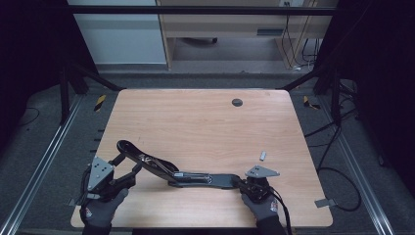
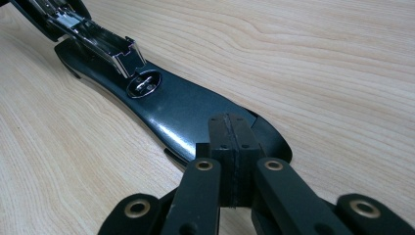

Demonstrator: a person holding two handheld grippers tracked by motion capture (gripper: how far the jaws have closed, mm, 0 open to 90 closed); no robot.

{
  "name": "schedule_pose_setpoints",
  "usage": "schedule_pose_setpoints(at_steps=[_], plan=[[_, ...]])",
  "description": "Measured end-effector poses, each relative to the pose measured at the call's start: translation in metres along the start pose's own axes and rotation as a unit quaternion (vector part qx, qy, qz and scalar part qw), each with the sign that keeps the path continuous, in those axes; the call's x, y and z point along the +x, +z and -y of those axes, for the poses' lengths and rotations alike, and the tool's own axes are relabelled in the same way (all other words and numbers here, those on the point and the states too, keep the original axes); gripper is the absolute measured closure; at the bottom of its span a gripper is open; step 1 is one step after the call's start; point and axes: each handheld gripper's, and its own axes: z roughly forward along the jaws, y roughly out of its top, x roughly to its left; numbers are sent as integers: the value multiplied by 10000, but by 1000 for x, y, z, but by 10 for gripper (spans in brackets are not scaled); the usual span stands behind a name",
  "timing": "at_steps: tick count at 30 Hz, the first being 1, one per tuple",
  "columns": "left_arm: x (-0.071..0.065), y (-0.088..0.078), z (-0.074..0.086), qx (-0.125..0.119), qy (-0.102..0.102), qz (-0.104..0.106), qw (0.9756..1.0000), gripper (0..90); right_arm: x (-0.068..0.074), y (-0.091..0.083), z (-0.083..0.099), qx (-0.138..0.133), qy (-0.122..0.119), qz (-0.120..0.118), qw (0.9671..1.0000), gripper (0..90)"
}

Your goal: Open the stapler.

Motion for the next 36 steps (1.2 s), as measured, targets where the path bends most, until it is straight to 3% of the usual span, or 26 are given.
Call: schedule_pose_setpoints(at_steps=[6, 15, 20, 28, 32, 36], plan=[[-2, 1, 14, 239, 99, -21, 9997, 332, 0, 0, -1, 26, 30, 2, 10000, 900], [4, 7, 31, 484, -37, -171, 9987, 352, -4, -9, -6, -217, -21, 63, 9997, 900], [7, 13, 40, 653, -80, -227, 9976, 373, -12, -15, -12, -292, 0, 233, 9993, 900], [11, 14, 49, 775, -145, -420, 9960, 497, -35, -31, -20, -344, 82, 691, 9970, 900], [12, 14, 51, 762, -23, -535, 9957, 576, -52, -40, -22, -309, 199, 898, 9953, 900], [13, 14, 52, 764, 57, -638, 9950, 591, -68, -45, -22, -306, 348, 1113, 9927, 900]])
